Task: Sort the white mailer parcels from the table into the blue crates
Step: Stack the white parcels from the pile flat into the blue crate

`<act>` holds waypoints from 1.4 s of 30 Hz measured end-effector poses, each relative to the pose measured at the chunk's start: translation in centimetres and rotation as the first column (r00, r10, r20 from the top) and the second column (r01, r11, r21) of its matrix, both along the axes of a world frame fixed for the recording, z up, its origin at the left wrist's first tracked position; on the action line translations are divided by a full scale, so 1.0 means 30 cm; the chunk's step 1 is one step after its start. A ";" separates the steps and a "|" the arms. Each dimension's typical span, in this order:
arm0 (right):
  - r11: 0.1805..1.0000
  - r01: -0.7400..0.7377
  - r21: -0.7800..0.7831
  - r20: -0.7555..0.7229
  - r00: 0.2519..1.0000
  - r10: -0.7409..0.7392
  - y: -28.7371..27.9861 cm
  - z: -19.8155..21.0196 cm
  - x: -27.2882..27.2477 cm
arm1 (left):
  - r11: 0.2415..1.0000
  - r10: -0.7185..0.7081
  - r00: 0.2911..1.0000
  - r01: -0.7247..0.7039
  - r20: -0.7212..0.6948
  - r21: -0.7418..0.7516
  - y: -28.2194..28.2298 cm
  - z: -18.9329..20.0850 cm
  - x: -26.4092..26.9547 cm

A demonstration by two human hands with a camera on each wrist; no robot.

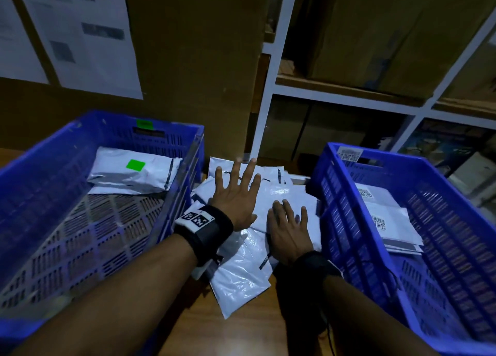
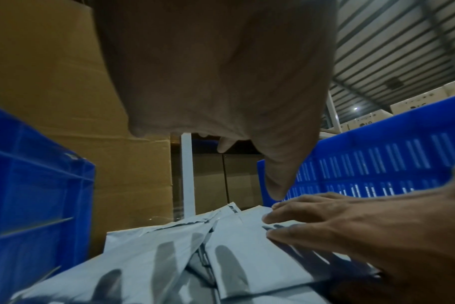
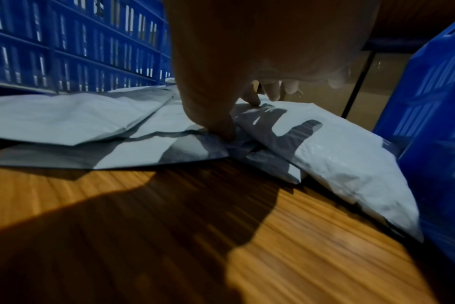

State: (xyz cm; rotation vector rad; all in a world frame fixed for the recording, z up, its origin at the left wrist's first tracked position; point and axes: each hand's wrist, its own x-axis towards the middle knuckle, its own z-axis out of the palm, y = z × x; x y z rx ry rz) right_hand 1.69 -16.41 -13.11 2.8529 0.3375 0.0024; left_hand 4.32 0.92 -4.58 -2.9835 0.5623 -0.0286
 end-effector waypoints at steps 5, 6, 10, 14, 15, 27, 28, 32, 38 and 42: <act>0.997 -0.069 0.020 0.042 0.997 0.068 -0.017 0.033 0.016 | 0.999 0.020 1.000 -0.020 -0.018 0.029 0.008 -0.011 0.010; 0.996 -0.086 0.026 0.057 0.995 0.084 -0.015 0.049 0.018 | 0.999 0.015 1.000 -0.015 -0.018 0.044 0.009 -0.014 0.007; 0.975 -0.188 0.120 0.154 0.973 0.169 0.015 0.113 0.019 | 0.997 0.003 1.000 -0.004 0.004 0.080 0.012 -0.023 0.004; 0.933 -0.249 0.260 0.198 0.959 0.201 0.041 0.167 0.015 | 0.995 -0.003 1.000 0.004 -0.007 0.098 0.019 0.004 0.010; 0.928 -0.238 0.285 0.204 0.962 0.184 0.041 0.174 0.017 | 0.995 -0.001 1.000 0.003 -0.017 0.103 0.023 0.010 0.014; 0.886 -0.227 0.404 0.358 0.931 0.075 -0.116 0.533 0.155 | 0.932 0.266 0.938 -0.191 0.224 -0.307 0.077 0.058 0.025; 0.874 -0.229 0.429 0.362 0.930 0.066 -0.130 0.558 0.164 | 0.939 0.256 0.944 -0.192 0.207 -0.286 0.074 0.053 0.023; 0.870 -0.227 0.438 0.345 0.936 0.071 -0.145 0.637 0.161 | 0.964 0.178 0.949 -0.114 0.262 -0.242 0.044 0.035 0.006; 0.918 -0.187 0.349 0.319 0.945 0.071 -0.164 0.680 0.114 | 0.984 0.072 0.872 0.017 0.485 -0.177 0.001 0.030 -0.021; 0.918 -0.193 0.348 0.374 0.926 0.053 -0.210 0.745 0.068 | 0.981 0.002 0.829 0.107 0.560 -0.162 -0.049 0.077 -0.043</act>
